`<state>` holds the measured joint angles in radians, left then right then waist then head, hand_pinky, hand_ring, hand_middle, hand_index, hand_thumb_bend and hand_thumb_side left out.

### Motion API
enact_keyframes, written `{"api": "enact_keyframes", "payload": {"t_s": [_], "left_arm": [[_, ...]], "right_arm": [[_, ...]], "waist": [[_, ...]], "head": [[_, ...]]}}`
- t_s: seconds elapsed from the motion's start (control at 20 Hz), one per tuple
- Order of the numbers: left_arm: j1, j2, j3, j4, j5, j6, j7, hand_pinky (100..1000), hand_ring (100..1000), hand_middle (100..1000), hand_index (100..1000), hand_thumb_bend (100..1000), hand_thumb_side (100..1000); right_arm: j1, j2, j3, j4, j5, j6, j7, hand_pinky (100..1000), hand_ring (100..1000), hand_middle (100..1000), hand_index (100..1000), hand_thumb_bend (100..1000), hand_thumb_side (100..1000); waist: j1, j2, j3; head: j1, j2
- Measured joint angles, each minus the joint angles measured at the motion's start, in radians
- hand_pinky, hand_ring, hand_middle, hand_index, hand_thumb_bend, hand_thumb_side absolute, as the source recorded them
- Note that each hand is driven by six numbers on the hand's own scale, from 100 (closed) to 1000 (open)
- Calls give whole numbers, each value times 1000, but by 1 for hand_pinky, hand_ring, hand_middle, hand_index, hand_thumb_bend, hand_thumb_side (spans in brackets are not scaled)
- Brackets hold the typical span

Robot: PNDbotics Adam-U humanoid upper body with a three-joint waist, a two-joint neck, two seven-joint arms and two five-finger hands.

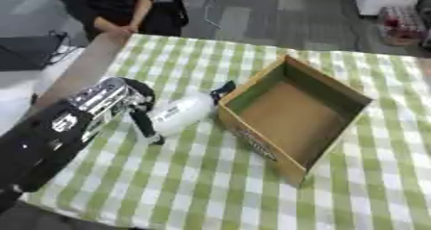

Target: Pick up objects on the table and place them in the box.

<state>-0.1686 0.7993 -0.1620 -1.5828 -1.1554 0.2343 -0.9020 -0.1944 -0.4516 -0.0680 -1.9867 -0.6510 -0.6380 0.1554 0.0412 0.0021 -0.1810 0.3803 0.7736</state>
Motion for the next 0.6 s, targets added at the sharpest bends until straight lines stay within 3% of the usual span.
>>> {"api": "enact_keyframes", "payload": {"t_s": [0.05, 0.1, 0.15, 0.2, 0.25, 0.3, 0.35, 0.4, 0.45, 0.5, 0.55, 0.6], "left_arm": [[-2, 0, 0, 8, 1, 0, 0, 807, 773, 853, 791, 505, 659], [-5, -1, 0, 16, 3, 0, 0, 778, 743, 826, 785, 377, 692], [-8, -1, 0, 22, 5, 0, 0, 764, 715, 805, 780, 323, 712], [-9, -2, 0, 29, 9, 0, 0, 693, 613, 721, 747, 171, 782], [-12, -2, 0, 33, 15, 0, 0, 616, 530, 638, 715, 100, 855], [-15, -2, 0, 34, 21, 0, 0, 540, 459, 566, 662, 100, 863], [-17, -4, 1, 34, 27, 1, 0, 555, 471, 579, 674, 100, 861], [-17, -7, 1, 34, 33, 2, 1, 390, 307, 464, 543, 100, 876], [-17, -9, 1, 34, 41, 3, 1, 390, 307, 464, 543, 100, 876], [-17, -10, 1, 34, 48, 3, 1, 204, 136, 294, 409, 100, 840], [-17, -10, 1, 33, 50, 1, 2, 146, 100, 241, 380, 100, 855], [-17, -10, 1, 32, 52, -2, 1, 100, 100, 120, 300, 100, 801]], "right_arm": [[0, 0, 0, 0, 0, 0, 0, 441, 577, 579, 845, 355, 964], [0, 0, 0, 0, 0, 0, 0, 440, 577, 578, 845, 355, 964], [0, 0, 0, 0, 0, 0, 0, 440, 576, 578, 845, 355, 963], [0, 0, 0, 0, 0, 0, 0, 440, 576, 576, 844, 356, 963], [0, 0, 0, 0, 0, 0, 0, 440, 576, 576, 844, 356, 963], [0, 0, 0, 0, 0, 0, 0, 440, 576, 576, 844, 356, 963], [0, 0, 0, 0, 0, 0, 0, 440, 576, 576, 844, 356, 963], [0, 0, 0, 0, 0, 0, 0, 440, 576, 575, 843, 356, 962], [0, 0, 0, 0, 0, 0, 0, 440, 576, 575, 843, 356, 963], [0, 0, 0, 0, 0, 0, 0, 440, 576, 575, 843, 356, 962], [0, 0, 0, 0, 0, 0, 0, 440, 576, 575, 843, 355, 963], [0, 0, 0, 0, 0, 0, 0, 440, 576, 575, 843, 356, 962]], "waist": [[0, 0, 0], [0, 0, 0], [0, 0, -1], [0, 0, -2], [-1, 0, -2], [-1, 0, -2], [-1, 0, -2], [-1, 0, -2], [-1, 0, -2], [-1, 0, -2], [-1, 0, -2], [-1, 0, -2]], "head": [[0, 0], [0, 0], [0, 0], [0, 0], [0, 0], [0, 0], [0, 0], [0, 0], [0, 0], [0, 0], [0, 0], [0, 0]]}}
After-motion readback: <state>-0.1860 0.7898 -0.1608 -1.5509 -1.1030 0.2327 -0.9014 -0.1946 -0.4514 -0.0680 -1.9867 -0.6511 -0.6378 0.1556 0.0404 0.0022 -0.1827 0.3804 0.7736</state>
